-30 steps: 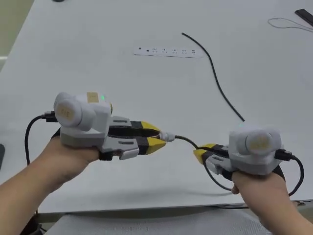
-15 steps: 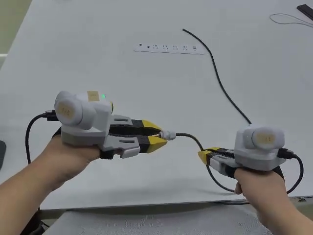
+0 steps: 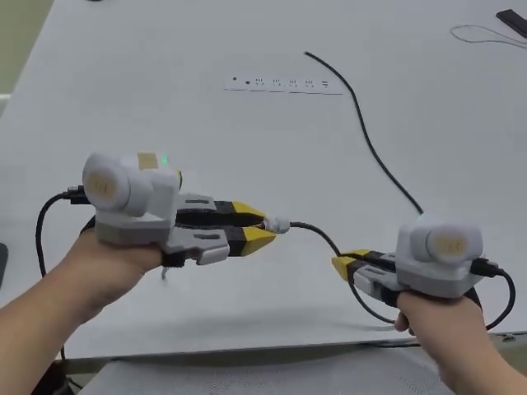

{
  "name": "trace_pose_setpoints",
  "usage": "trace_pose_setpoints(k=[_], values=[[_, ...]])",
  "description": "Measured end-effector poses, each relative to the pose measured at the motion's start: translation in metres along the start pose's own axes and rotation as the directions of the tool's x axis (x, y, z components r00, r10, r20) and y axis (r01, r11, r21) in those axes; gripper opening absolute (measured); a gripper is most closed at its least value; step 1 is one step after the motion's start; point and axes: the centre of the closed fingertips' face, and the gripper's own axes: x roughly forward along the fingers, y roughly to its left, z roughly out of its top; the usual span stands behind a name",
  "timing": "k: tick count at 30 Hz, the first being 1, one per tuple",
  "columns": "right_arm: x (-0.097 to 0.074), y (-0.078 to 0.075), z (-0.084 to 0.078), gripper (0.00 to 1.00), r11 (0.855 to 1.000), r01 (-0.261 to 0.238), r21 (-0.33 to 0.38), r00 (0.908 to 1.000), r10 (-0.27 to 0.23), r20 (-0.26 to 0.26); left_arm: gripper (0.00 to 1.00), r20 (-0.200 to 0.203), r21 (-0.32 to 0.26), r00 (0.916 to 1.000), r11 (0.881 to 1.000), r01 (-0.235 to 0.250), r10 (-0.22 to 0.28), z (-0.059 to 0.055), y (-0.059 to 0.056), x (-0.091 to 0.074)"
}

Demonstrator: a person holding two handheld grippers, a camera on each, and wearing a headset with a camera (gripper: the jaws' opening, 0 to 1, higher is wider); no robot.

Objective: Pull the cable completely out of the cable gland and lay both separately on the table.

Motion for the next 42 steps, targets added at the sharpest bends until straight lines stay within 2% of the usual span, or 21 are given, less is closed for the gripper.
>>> trace_pose_setpoints(k=[7,12,14,17,19,21,24,31,32,33,34,37,42], values=[[-0.005,0.008,0.005,0.05,0.997,-0.02,-0.069,0.9998,0.019,-0.005,0.15,0.004,-0.007,1.0,1.0,-0.004,0.004,0.003,0.0,0.0],[-0.011,0.017,0.013,0.14,0.992,-0.038,-0.121,0.9993,0.039,0.0,0.15,-0.006,-0.004,0.9999,1.0,-0.01,0.01,0.0,0.0,-0.001],[-0.014,0.025,0.021,0.17,0.985,-0.058,-0.16,0.998,0.061,0.014,0.15,-0.006,-0.006,0.9999,1.0,-0.011,0.011,0.0,0.0,-0.001],[-0.018,0.036,0.036,0.2,0.967,-0.073,-0.243,0.9959,0.084,0.036,0.15,-0.009,-0.007,0.9999,1.0,-0.012,0.012,-0.001,0.0,-0.002],[-0.02,0.044,0.047,0.2,0.95,-0.074,-0.304,0.9947,0.092,0.046,0.15,-0.011,-0.007,0.9999,1.0,-0.011,0.011,-0.001,0.0,-0.002],[-0.021,0.052,0.056,0.21,0.925,-0.077,-0.373,0.9935,0.102,0.05,0.15,-0.012,-0.007,0.9999,1.0,-0.009,0.008,-0.001,0.0,-0.002],[-0.021,0.064,0.064,0.21,0.874,-0.084,-0.479,0.9926,0.116,0.037,0.15,-0.012,-0.005,0.9999,1.0,-0.008,0.008,0.0,0.0,-0.002],[-0.02,0.081,0.073,0.2,0.779,-0.078,-0.623,0.9927,0.118,0.024,0.15,-0.008,-0.001,1.0,1.0,-0.007,0.007,0.0,-0.003,-0.002],[-0.018,0.083,0.074,0.19,0.748,-0.074,-0.659,0.9933,0.114,0.018,0.15,-0.008,-0.007,0.9999,1.0,-0.006,0.006,0.0,-0.004,-0.002],[-0.018,0.084,0.074,0.19,0.736,-0.076,-0.672,0.9935,0.114,0.012,0.15,-0.008,-0.008,0.9999,1.0,-0.006,0.006,0.0,-0.004,-0.002],[-0.016,0.087,0.074,0.18,0.732,-0.078,-0.677,0.9932,0.116,0.011,0.15,-0.009,-0.005,0.9999,1.0,-0.006,0.006,-0.001,-0.004,-0.001],[-0.015,0.09,0.075,0.14,0.697,-0.073,-0.714,0.9935,0.113,0.009,0.15,-0.013,-0.004,0.9999,1.0,-0.007,0.007,-0.002,-0.004,-0.001],[-0.015,0.092,0.077,0.05,0.686,-0.075,-0.724,0.9916,0.128,0.019,0.15,-0.008,-0.011,0.9999,1.0,-0.011,0.011,-0.002,-0.005,-0.001]])
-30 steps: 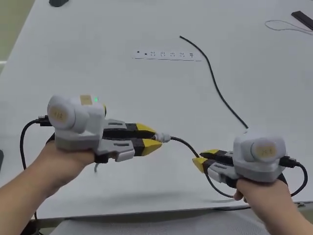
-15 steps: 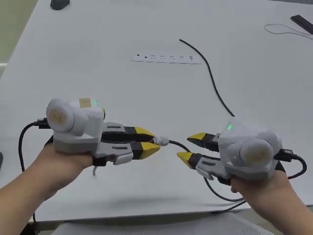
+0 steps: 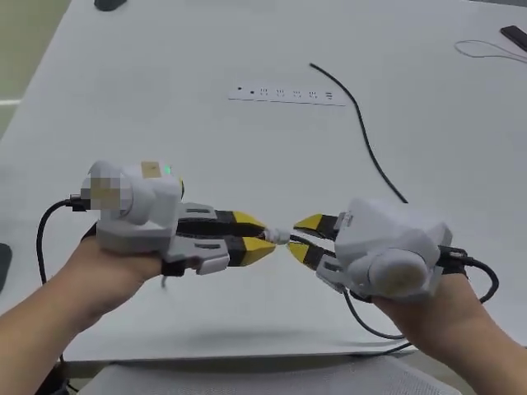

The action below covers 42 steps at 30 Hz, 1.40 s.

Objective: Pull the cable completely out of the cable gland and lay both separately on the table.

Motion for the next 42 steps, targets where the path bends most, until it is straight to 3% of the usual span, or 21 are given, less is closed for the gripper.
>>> trace_pose_setpoints(k=[5,15,26,31,38,41,42], values=[[0.0,0.001,-0.002,0.01,1.0,-0.008,-0.008,1.0,0.008,0.003,0.15,0.001,-0.005,0.9999,1.0,-0.011,0.011,0.0,0.0,-0.001],[-0.001,0.0,-0.005,0.0,0.999,-0.008,0.045,0.9999,0.007,0.013,0.15,0.005,-0.002,0.9998,1.0,-0.018,0.018,0.0,-0.002,0.001],[-0.004,-0.013,-0.028,0.0,0.966,0.034,0.258,0.9993,-0.036,0.002,0.15,0.023,0.001,0.9991,0.999,-0.036,0.036,0.004,-0.002,0.001],[-0.001,-0.021,-0.052,0.0,0.926,0.065,0.372,0.9978,-0.057,-0.034,0.15,0.023,0.003,0.9989,0.999,-0.042,0.042,0.003,-0.002,0.002],[0.003,-0.019,-0.081,0.01,0.824,0.057,0.564,0.9984,-0.042,-0.039,0.15,0.026,0.005,0.9989,0.999,-0.038,0.038,0.006,-0.005,0.004],[0.003,-0.019,-0.094,0.01,0.736,0.053,0.675,0.9986,-0.04,-0.034,0.15,0.032,-0.004,0.9989,0.999,-0.035,0.035,0.007,-0.006,0.005],[0.003,-0.019,-0.1,0.01,0.718,0.06,0.694,0.9982,-0.042,-0.043,0.15,0.033,-0.002,0.9989,0.999,-0.034,0.034,0.007,-0.007,0.006]])
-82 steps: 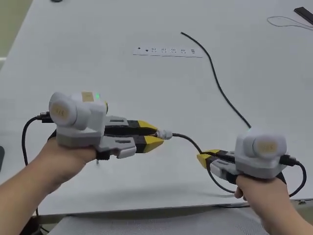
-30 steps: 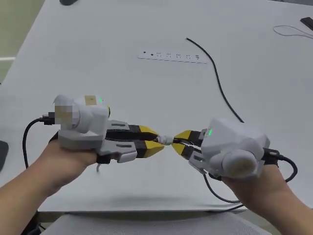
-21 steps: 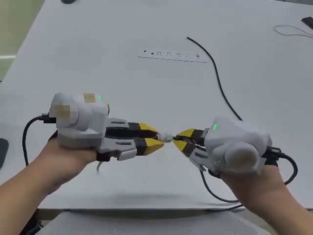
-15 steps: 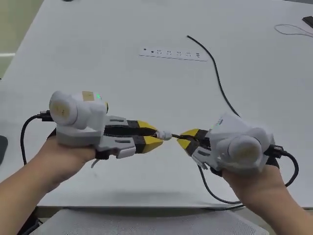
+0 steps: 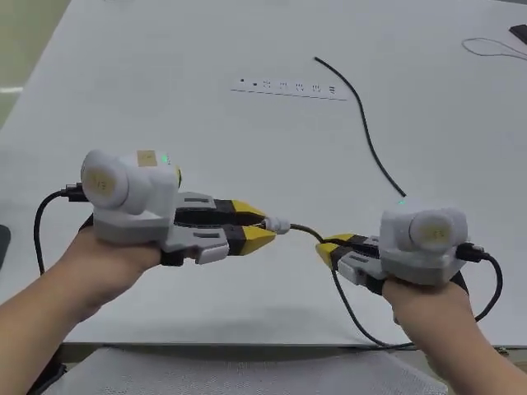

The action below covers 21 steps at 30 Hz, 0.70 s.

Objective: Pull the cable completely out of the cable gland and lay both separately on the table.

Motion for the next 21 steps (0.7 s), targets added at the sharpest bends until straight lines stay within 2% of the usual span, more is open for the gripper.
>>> trace_pose_setpoints(k=[2,3,5,6,8,11,13,19,21], values=[[0.001,-0.007,-0.012,0.01,0.997,0.008,0.083,0.9997,-0.006,-0.024,0.15,0.001,0.0,1.0,1.0,0.003,-0.003,0.0,-0.001,0.001],[0.002,-0.01,-0.017,0.01,0.991,0.007,0.136,0.9998,-0.005,-0.022,0.15,0.002,0.0,1.0,1.0,0.005,-0.005,0.001,-0.002,0.001],[0.002,-0.016,-0.027,0.02,0.976,0.022,0.217,0.9987,-0.011,-0.051,0.15,0.006,0.004,0.9999,1.0,0.009,-0.009,0.002,-0.004,0.002],[0.003,-0.018,-0.031,0.02,0.966,0.025,0.258,0.9985,-0.012,-0.053,0.15,0.006,0.007,0.9999,1.0,0.01,-0.01,0.003,-0.004,0.003],[0.003,-0.017,-0.03,0.02,0.949,0.003,0.314,0.9998,0.004,-0.022,0.15,0.006,0.012,0.9999,1.0,0.01,-0.011,0.003,-0.005,0.003],[0.002,-0.016,-0.03,0.02,0.953,0.004,0.302,0.9997,0.003,-0.024,0.15,0.009,0.007,0.9999,1.0,0.01,-0.01,0.003,-0.006,0.004],[0.001,-0.014,-0.029,0.02,0.961,0.008,0.277,0.9996,-0.001,-0.027,0.15,0.01,0.005,0.9999,1.0,0.011,-0.011,0.003,-0.006,0.004],[0.001,-0.014,-0.029,0.02,0.965,0.005,0.263,0.9996,0.003,-0.029,0.15,0.003,0.005,1.0,1.0,0.006,-0.006,0.002,-0.004,0.002],[0.0,-0.012,-0.029,0.03,0.971,0.006,0.24,0.9997,0.0,-0.025,0.15,0.005,0.002,1.0,1.0,0.008,-0.008,0.002,-0.005,0.002]])
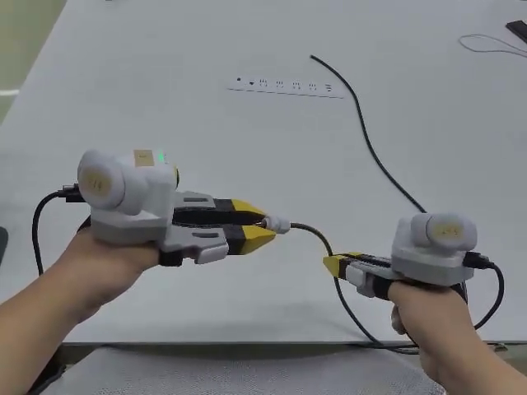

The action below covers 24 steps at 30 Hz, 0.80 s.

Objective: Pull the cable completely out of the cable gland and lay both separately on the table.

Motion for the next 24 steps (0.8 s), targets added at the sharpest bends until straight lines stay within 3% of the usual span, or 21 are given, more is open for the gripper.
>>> trace_pose_setpoints(k=[7,9,13,16,19,21,22,24], values=[[-0.006,0.002,-0.001,0.03,0.997,0.01,-0.081,0.9998,-0.012,-0.015,0.15,-0.007,0.003,1.0,1.0,0.007,-0.007,0.001,-0.002,-0.001],[-0.009,0.001,0.0,0.08,0.993,0.018,-0.113,0.9996,-0.02,-0.018,0.15,-0.008,0.004,0.9999,1.0,0.007,-0.006,0.002,-0.002,-0.002],[-0.019,0.011,0.01,0.22,0.968,0.006,-0.252,1.0,-0.006,-0.002,0.15,-0.01,0.009,0.9999,1.0,0.008,-0.007,0.003,-0.001,-0.001],[-0.029,0.032,0.029,0.3,0.929,-0.017,-0.371,0.9985,0.035,0.043,0.15,-0.012,0.008,0.9999,1.0,0.01,-0.01,0.003,-0.001,0.0],[-0.035,0.053,0.045,0.3,0.871,-0.026,-0.491,0.9957,0.066,0.064,0.15,-0.014,0.007,0.9999,1.0,0.01,-0.01,0.003,0.0,0.0],[-0.036,0.068,0.054,0.3,0.819,-0.037,-0.572,0.994,0.089,0.063,0.15,-0.015,0.007,0.9998,1.0,0.009,-0.009,0.003,0.0,0.001],[-0.035,0.076,0.055,0.29,0.781,-0.051,-0.623,0.9939,0.101,0.045,0.15,-0.015,0.006,0.9998,1.0,0.009,-0.009,0.003,0.0,0.001],[-0.03,0.086,0.053,0.29,0.726,-0.081,-0.683,0.993,0.118,0.008,0.15,-0.015,0.007,0.9999,1.0,0.008,-0.008,0.003,0.001,0.001]])
